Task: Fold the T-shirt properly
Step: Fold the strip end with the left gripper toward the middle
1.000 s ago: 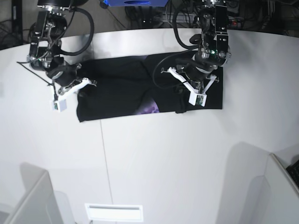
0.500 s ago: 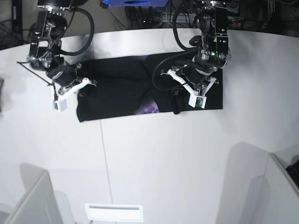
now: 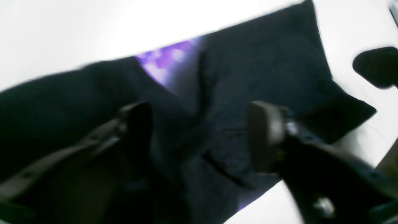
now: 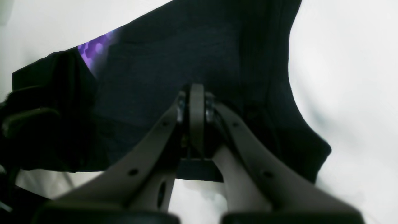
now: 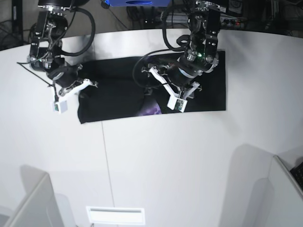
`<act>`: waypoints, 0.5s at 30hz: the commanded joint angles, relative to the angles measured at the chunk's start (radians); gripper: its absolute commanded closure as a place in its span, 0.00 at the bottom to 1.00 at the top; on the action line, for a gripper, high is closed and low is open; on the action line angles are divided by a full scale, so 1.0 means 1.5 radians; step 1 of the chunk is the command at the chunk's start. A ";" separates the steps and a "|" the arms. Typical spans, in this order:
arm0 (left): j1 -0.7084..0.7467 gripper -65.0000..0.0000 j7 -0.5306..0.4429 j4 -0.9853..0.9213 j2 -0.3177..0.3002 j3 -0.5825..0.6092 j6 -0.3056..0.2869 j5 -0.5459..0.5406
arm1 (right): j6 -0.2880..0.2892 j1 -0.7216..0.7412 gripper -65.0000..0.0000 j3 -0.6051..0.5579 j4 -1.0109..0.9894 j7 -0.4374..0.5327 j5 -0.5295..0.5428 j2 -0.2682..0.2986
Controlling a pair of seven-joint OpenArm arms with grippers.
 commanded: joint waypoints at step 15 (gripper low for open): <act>0.112 1.00 -0.018 0.055 -0.099 -0.361 -0.007 -0.008 | 0.008 0.059 0.28 0.004 -0.005 -0.020 0.009 0.012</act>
